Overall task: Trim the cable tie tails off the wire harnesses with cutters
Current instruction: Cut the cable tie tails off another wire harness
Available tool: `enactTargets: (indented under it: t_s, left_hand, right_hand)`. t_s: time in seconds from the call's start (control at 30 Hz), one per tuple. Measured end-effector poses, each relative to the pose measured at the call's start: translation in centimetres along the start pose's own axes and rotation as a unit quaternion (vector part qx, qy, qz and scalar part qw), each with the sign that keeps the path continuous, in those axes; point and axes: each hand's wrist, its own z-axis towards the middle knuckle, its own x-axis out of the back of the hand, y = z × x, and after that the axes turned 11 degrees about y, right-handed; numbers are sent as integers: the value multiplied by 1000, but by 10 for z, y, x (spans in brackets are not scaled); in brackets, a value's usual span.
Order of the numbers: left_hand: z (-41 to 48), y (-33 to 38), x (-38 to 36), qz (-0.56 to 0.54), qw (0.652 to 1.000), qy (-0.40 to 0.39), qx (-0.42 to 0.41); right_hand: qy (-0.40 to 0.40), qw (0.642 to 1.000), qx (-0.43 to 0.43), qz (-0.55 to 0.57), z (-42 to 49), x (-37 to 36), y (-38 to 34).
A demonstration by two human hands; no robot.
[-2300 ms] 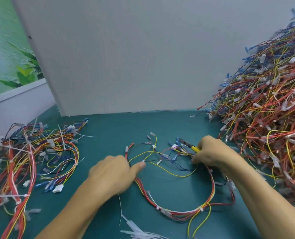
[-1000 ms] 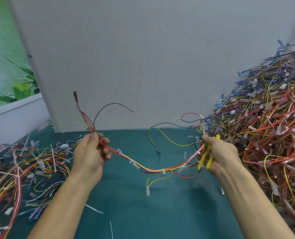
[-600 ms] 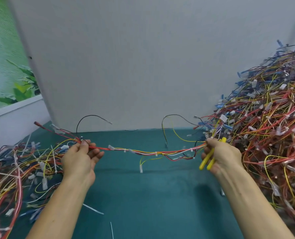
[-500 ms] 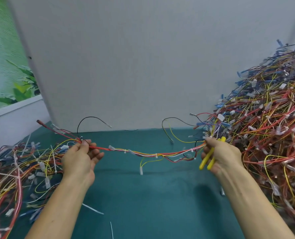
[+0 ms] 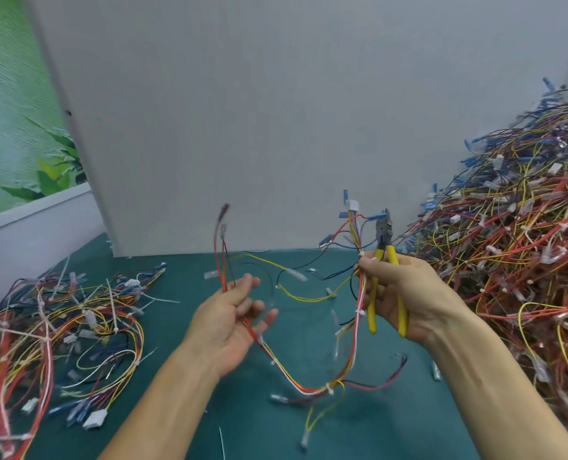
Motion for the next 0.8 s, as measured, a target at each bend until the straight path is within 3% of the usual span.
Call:
enactTargets:
  t_s: [0.23, 0.43, 0.63, 0.8]
  left_hand:
    - [-2, -2, 2, -82, 982, -89, 147]
    - [5, 24, 9, -272, 956, -107, 34]
    - [8, 29, 12, -314, 948, -56, 6]
    - [7, 34, 13, -320, 945, -72, -12]
  right_hand:
    - [-117, 993, 5, 3, -5, 1, -5]
    - [-128, 991, 4, -38, -1, 12, -5]
    - [-138, 989, 5, -58, 0, 13, -3]
    - [-94, 991, 17, -93, 2, 15, -3]
